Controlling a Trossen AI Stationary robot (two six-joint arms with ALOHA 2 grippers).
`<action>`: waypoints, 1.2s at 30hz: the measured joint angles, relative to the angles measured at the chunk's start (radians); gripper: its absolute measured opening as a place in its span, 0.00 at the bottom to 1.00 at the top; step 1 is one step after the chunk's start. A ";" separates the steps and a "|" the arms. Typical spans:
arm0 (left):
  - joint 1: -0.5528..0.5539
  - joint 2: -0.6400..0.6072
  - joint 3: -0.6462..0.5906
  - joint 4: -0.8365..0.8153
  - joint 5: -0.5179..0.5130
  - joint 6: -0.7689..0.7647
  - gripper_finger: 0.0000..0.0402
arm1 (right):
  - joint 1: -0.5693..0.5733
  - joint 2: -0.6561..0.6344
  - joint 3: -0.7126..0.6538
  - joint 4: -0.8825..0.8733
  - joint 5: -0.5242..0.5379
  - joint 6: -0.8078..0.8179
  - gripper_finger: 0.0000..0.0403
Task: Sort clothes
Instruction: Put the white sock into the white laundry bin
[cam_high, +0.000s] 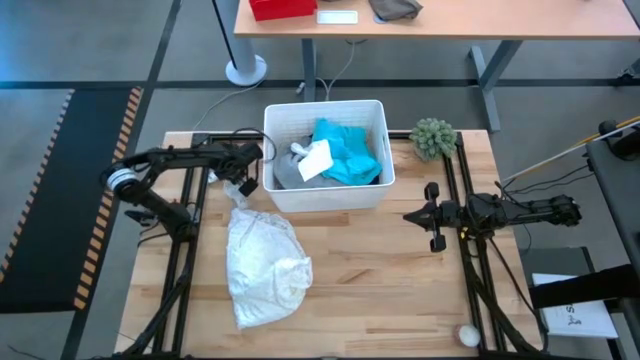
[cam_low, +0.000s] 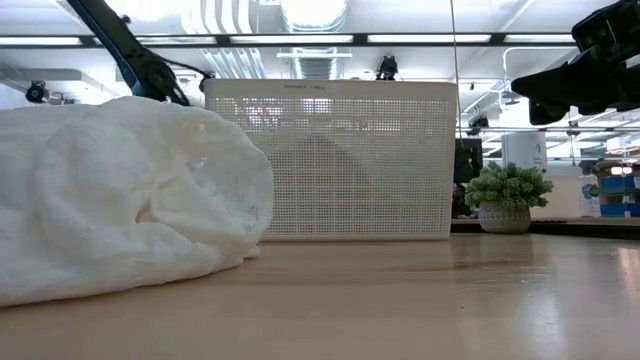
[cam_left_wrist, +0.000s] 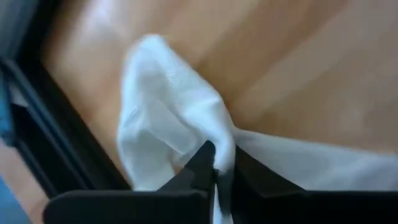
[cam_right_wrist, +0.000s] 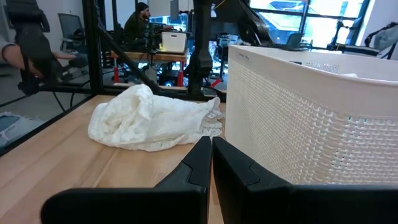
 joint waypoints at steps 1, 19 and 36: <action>0.000 -0.023 0.004 0.005 -0.003 0.006 0.02 | 0.000 0.000 0.000 0.000 0.000 0.000 0.00; -0.001 -0.598 0.069 -0.009 -0.039 -0.022 0.00 | 0.000 0.000 0.000 0.000 0.000 0.000 0.00; -0.128 -0.741 0.396 0.136 0.130 0.019 0.00 | 0.000 0.000 0.000 0.000 0.000 0.000 0.00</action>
